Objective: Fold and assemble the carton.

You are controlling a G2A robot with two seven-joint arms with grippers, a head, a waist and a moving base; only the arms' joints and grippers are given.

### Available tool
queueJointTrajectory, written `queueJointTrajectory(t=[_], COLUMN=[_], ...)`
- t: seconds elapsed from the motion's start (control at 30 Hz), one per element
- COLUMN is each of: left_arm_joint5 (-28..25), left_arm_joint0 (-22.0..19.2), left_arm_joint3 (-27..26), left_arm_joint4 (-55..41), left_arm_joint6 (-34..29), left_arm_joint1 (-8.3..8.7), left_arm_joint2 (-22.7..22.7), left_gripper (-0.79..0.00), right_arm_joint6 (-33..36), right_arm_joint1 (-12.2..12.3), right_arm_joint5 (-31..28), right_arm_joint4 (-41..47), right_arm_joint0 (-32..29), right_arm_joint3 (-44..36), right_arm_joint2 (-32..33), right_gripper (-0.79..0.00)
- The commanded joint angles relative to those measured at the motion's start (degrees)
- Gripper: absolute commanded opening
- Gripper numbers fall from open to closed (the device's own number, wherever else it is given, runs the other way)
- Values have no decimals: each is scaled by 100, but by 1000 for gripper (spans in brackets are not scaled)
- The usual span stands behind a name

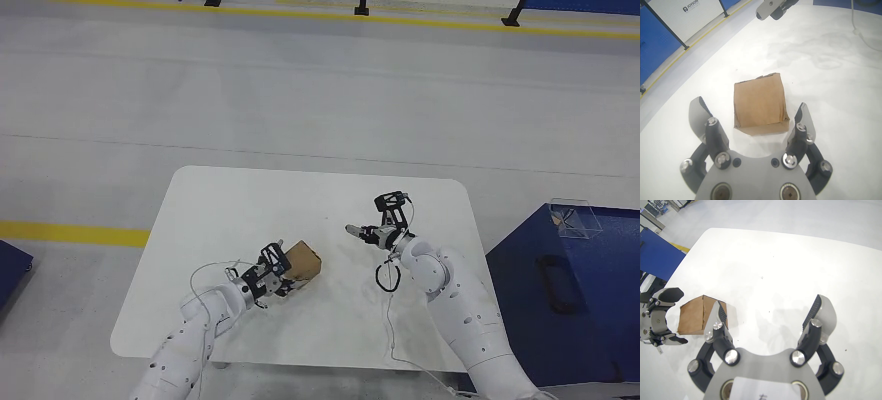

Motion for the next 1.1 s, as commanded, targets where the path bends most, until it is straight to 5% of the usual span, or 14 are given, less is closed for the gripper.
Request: queueJointTrajectory(t=[0.0,0.03,0.23,0.4,0.67,0.8,0.93,1.07], left_arm_joint5=[23,24,-130,-225,853,1492,2326,3122], left_arm_joint0=[-24,-37,-53,115,887,877,478,-94], left_arm_joint3=[40,56,75,-611,-3644,-4539,-4723,-4348], left_arm_joint4=[-36,-73,-404,-1073,-1904,-2199,-2580,-2506], left_arm_joint6=[-43,-55,-97,-552,-3926,-6064,-7902,-9295], left_arm_joint1=[-8,-12,-13,22,71,29,-66,-183], left_arm_joint2=[35,45,23,-261,-680,-437,-45,468], left_gripper=[-690,-785,-785,-785,-785,-785,-785,-785], right_arm_joint6=[0,0,0,0,0,0,0,0], right_arm_joint1=[0,0,0,0,0,0,0,0], right_arm_joint5=[0,0,0,0,0,0,0,0], right_arm_joint4=[0,0,0,0,0,0,0,0], right_arm_joint0=[0,0,0,0,0,0,0,0], right_arm_joint3=[0,0,0,0,0,0,0,0], right_arm_joint2=[0,0,0,0,0,0,0,0], right_gripper=[0,0,0,0,0,0,0,0])
